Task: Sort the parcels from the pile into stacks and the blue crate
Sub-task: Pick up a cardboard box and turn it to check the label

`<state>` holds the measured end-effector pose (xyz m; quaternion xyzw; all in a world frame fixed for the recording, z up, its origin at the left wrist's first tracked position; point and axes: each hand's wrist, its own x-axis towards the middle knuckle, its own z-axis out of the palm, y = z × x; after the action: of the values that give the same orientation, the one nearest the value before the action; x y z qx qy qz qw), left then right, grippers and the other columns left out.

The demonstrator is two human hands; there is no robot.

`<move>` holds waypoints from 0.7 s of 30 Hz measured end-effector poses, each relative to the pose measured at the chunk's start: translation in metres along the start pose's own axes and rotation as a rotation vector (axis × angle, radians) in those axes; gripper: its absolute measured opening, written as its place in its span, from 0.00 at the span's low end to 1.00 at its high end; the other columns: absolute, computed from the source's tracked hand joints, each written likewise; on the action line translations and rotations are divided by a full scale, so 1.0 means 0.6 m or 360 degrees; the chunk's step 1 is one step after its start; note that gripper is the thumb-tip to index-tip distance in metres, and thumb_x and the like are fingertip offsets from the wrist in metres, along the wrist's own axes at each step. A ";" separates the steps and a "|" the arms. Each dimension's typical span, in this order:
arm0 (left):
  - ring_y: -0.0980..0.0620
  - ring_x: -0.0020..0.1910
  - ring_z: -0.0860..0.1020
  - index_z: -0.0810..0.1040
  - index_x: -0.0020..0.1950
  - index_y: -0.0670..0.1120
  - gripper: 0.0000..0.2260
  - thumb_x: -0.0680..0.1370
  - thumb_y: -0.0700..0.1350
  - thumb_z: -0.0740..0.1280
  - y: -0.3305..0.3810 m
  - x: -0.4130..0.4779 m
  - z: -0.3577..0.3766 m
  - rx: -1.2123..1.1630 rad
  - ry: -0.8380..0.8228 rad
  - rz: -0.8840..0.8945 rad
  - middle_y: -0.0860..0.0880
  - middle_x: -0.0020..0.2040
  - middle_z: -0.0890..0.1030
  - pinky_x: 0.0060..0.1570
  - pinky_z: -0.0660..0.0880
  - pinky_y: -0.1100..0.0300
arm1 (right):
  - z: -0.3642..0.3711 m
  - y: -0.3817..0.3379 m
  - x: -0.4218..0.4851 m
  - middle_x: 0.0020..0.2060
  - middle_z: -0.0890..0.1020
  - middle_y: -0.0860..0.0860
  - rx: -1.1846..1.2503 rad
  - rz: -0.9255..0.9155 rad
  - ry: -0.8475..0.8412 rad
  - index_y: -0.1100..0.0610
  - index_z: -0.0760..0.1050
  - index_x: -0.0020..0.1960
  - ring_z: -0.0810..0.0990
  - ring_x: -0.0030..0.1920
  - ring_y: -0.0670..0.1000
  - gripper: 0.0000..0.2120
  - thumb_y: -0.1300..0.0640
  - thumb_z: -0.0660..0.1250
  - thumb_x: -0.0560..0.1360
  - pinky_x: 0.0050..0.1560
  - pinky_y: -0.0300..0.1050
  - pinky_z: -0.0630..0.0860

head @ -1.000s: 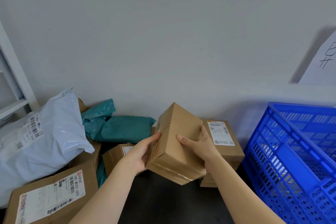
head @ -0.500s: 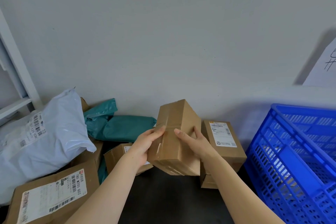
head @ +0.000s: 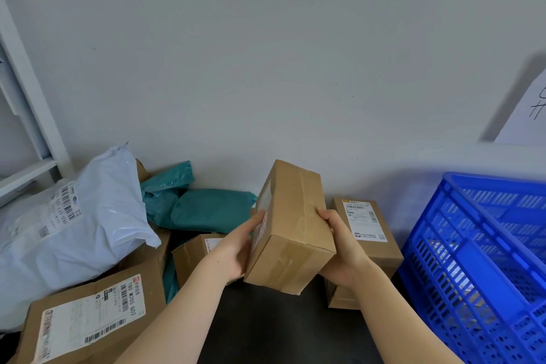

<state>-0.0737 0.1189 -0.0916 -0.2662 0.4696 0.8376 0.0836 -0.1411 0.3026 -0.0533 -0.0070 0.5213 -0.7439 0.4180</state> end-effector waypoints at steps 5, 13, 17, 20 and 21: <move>0.43 0.54 0.80 0.77 0.62 0.47 0.16 0.76 0.50 0.69 0.007 0.002 -0.005 0.0085 0.0233 0.0268 0.43 0.53 0.83 0.54 0.77 0.47 | 0.005 -0.004 0.013 0.51 0.81 0.54 -0.0361 -0.0064 0.0460 0.55 0.74 0.64 0.78 0.51 0.55 0.17 0.50 0.64 0.77 0.49 0.49 0.74; 0.46 0.52 0.82 0.73 0.65 0.48 0.17 0.77 0.42 0.69 0.011 -0.001 0.003 0.0114 0.0299 0.0458 0.46 0.52 0.84 0.49 0.78 0.48 | 0.033 -0.013 0.019 0.53 0.76 0.49 -0.0941 -0.0093 0.0571 0.52 0.65 0.69 0.75 0.51 0.51 0.33 0.36 0.66 0.72 0.54 0.49 0.68; 0.50 0.48 0.81 0.70 0.68 0.51 0.22 0.76 0.41 0.70 0.016 -0.008 0.008 0.0202 0.0361 0.0551 0.47 0.52 0.83 0.40 0.75 0.54 | 0.032 -0.009 0.023 0.56 0.79 0.53 -0.0999 -0.0111 0.0572 0.55 0.67 0.68 0.78 0.55 0.53 0.32 0.42 0.71 0.70 0.57 0.51 0.74; 0.50 0.51 0.79 0.70 0.70 0.49 0.22 0.76 0.42 0.70 0.021 -0.012 0.006 0.0229 0.0359 0.0538 0.47 0.54 0.82 0.40 0.73 0.54 | 0.026 -0.001 0.024 0.53 0.81 0.53 -0.0882 -0.0156 0.0600 0.55 0.71 0.64 0.80 0.53 0.54 0.27 0.47 0.73 0.70 0.57 0.53 0.77; 0.50 0.51 0.78 0.70 0.70 0.49 0.22 0.76 0.43 0.70 0.022 -0.013 0.005 0.0233 0.0351 0.0523 0.46 0.55 0.81 0.40 0.72 0.54 | 0.025 0.000 0.022 0.52 0.82 0.53 -0.0852 -0.0163 0.0612 0.55 0.72 0.63 0.80 0.53 0.55 0.25 0.47 0.73 0.70 0.57 0.53 0.77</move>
<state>-0.0735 0.1151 -0.0764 -0.2693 0.5725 0.7695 -0.0870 -0.1428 0.2828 -0.0522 -0.0023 0.7666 -0.5883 0.2572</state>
